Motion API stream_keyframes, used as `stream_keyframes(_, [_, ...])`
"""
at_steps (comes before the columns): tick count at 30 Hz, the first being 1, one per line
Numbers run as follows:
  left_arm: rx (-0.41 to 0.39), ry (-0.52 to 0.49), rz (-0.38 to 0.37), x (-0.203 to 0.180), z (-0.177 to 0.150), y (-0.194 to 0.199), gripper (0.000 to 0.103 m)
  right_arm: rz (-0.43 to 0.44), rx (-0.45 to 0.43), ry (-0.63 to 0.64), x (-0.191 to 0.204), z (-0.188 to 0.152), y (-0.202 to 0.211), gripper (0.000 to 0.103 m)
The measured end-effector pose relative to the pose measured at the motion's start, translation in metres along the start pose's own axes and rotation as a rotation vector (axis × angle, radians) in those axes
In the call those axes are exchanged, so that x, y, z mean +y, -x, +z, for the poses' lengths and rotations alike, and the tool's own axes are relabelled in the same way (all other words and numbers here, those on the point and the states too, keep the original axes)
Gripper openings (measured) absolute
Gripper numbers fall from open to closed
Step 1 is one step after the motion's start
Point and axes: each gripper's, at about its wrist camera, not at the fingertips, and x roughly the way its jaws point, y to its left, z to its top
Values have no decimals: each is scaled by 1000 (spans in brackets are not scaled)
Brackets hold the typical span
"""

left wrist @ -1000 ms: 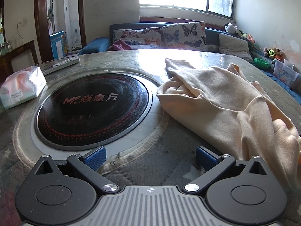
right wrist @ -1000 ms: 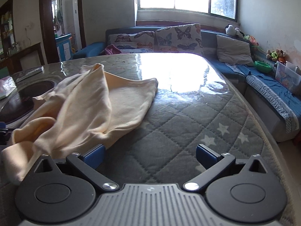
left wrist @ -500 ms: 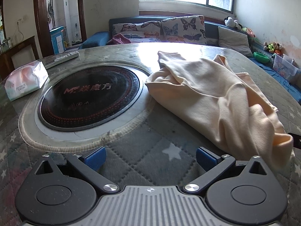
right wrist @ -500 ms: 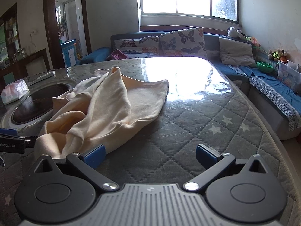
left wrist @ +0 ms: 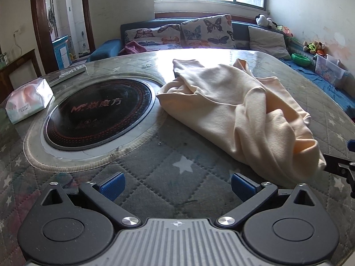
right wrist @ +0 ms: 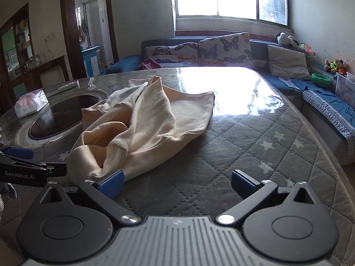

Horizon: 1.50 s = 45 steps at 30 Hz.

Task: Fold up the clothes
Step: 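Move both tools toward the crumpled cream sweatshirt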

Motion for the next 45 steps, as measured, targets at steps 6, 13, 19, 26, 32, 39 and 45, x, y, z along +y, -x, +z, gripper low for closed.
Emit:
stream_keyframes(6, [5, -21, -4, -6, -1, 4, 103, 11, -11, 16, 6, 1, 6, 103])
stream_keyframes(13, [10, -38, -1, -10, -2, 6, 103, 17, -16, 26, 10, 1, 9, 103])
stream_keyframes(19, [15, -42, -4, -10, -2, 5, 103, 20, -15, 33, 12, 2, 8, 103])
stream_keyframes(26, [15, -34, -7, -8, 0, 3, 103, 23, -14, 40, 14, 4, 7, 103])
stream_keyframes(32, [10, -35, -9, -8, 2, 4, 103, 25, -15, 45, 15, 6, 7, 103])
stream_keyframes(39, [4, -32, -3, -6, 5, 6, 103, 29, -18, 46, 16, 6, 9, 103])
stream_keyframes(45, [-4, -24, 3, -3, 9, 7, 103, 35, -16, 45, 15, 6, 9, 103])
